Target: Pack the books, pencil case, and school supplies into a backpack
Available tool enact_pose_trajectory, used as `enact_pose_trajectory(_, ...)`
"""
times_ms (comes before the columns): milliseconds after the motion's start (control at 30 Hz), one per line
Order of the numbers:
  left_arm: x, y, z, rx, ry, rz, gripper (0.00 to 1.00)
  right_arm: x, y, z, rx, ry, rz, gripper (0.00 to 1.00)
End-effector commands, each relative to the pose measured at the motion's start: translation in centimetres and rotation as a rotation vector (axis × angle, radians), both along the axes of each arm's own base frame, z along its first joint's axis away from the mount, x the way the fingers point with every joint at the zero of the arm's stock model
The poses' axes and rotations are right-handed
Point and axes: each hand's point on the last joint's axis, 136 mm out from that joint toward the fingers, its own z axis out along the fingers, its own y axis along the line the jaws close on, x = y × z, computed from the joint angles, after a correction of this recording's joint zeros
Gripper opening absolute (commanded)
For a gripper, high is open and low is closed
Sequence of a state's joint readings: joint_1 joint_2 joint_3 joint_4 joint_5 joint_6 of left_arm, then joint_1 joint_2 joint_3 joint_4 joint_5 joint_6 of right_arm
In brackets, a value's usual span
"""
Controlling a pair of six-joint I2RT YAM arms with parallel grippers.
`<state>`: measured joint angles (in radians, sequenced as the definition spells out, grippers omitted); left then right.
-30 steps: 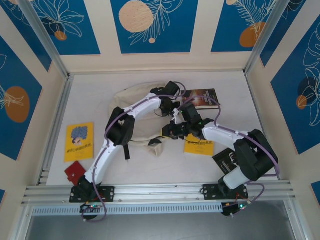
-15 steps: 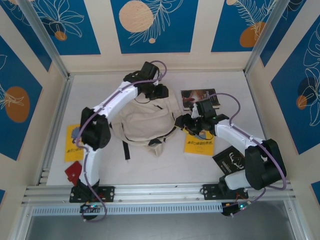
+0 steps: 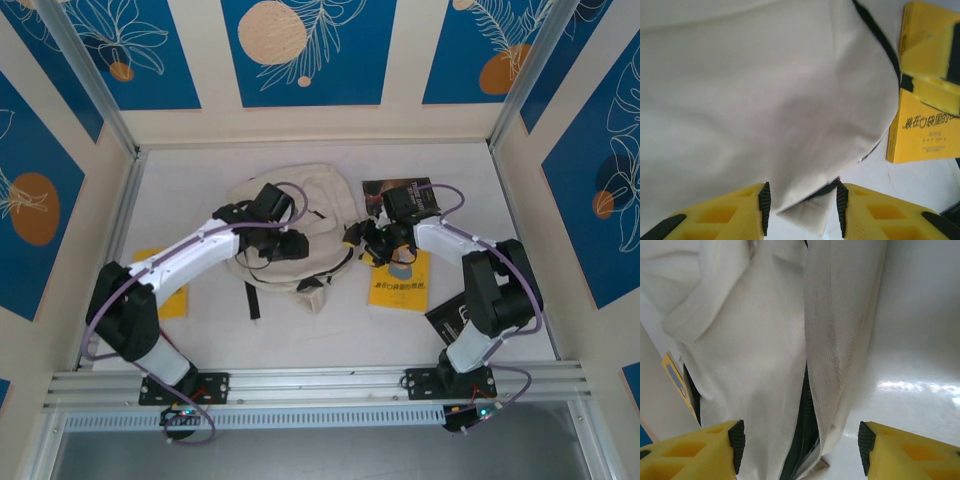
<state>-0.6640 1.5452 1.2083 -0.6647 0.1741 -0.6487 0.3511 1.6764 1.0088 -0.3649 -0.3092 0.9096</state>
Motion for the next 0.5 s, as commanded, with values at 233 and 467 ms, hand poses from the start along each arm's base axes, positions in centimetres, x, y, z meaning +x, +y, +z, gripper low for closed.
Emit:
enact_pose_trajectory(233, -3.9, -0.6, -0.5, -0.017, -0.024, 0.033, 0.39, 1.8, 9.4, 2.8, 0.247, -0.035, 0.153, 0.51)
enact_pose_trajectory(467, -3.8, -0.3, -1.4, -0.027, -0.05, 0.043, 0.37, 3.1, 11.9, 4.8, 0.345, -0.061, 0.157, 0.39)
